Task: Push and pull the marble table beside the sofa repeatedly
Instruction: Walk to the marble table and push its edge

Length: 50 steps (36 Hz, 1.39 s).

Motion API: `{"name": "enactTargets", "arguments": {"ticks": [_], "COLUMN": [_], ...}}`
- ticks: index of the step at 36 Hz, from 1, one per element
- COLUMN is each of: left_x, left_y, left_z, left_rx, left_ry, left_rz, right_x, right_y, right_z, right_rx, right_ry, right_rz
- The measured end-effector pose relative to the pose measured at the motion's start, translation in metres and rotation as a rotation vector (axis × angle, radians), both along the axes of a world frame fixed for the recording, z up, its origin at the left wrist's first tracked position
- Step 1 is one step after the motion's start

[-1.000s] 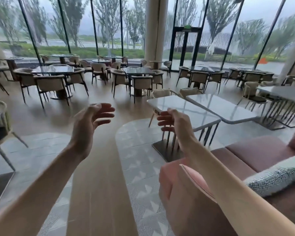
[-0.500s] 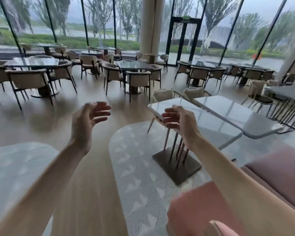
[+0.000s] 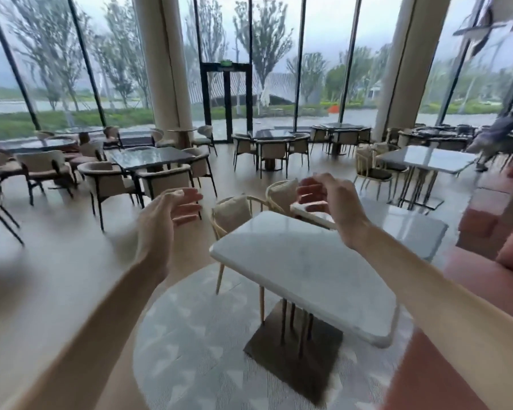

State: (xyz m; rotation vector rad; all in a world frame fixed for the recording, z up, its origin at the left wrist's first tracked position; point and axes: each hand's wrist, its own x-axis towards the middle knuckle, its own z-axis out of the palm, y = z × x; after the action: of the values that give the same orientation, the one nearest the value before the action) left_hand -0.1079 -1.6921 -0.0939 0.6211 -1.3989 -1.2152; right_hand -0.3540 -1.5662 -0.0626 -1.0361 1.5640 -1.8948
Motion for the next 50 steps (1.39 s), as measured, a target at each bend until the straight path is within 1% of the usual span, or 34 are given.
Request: {"name": "enactTargets", "arguments": {"ticks": [3,7,12,16,19,22,24,26,30,33,35,37,42,45,47,50], "left_x": [-0.022,-0.063,-0.112,-0.157,-0.193,-0.234,-0.259,-0.283,-0.323,-0.336,-0.336,-0.33,-0.304,-0.291,-0.285,-0.277], "left_y": [-0.073,-0.169,-0.272,-0.353,-0.402,-0.446,-0.473,-0.497,-0.536,-0.554,-0.563,-0.571,-0.591,-0.601,-0.608,-0.613], "left_z": [0.004,0.025,0.04,0.044,0.035,0.02,0.006,-0.015,-0.07,-0.123,-0.167,-0.211,-0.311,-0.364,-0.393,-0.438], "left_rx": [-0.008,-0.031,-0.021,-0.058,-0.059,-0.077,-0.068,-0.029,0.067,0.139,0.139,0.114,0.004,-0.048,-0.131,-0.273], "left_ry": [-0.016,0.005,-0.02,-0.056,-0.078,-0.115,-0.151,-0.19,-0.309,-0.407,-0.505,-0.63,-0.937,-1.039,-1.087,-1.17], "left_rz": [-0.023,-0.052,-0.153,-0.305,-0.405,-0.53,-0.6,-0.667,-0.755,-0.783,-0.804,-0.82,-0.78,-0.77,-0.753,-0.739], "right_x": [-0.026,-0.048,-0.07,-0.097,-0.116,-0.131,-0.136,-0.137,-0.141,-0.145,-0.145,-0.142,-0.126,-0.117,-0.112,-0.107], "right_y": [-0.063,-0.145,-0.226,-0.281,-0.311,-0.341,-0.36,-0.375,-0.406,-0.424,-0.433,-0.44,-0.456,-0.468,-0.476,-0.486], "right_z": [0.008,0.018,0.021,0.03,0.03,0.011,-0.01,-0.034,-0.085,-0.13,-0.168,-0.205,-0.292,-0.344,-0.375,-0.424], "right_rx": [-0.031,-0.086,-0.05,-0.036,-0.028,0.0,0.048,0.129,0.355,0.522,0.658,0.772,1.018,1.169,1.248,1.301], "right_ry": [0.009,0.0,0.002,0.033,0.062,0.083,0.056,0.03,-0.038,-0.062,-0.065,-0.069,-0.072,-0.003,0.058,0.177], "right_rz": [-0.049,-0.098,-0.186,-0.298,-0.391,-0.527,-0.62,-0.699,-0.773,-0.802,-0.789,-0.752,-0.656,-0.575,-0.509,-0.43]}}
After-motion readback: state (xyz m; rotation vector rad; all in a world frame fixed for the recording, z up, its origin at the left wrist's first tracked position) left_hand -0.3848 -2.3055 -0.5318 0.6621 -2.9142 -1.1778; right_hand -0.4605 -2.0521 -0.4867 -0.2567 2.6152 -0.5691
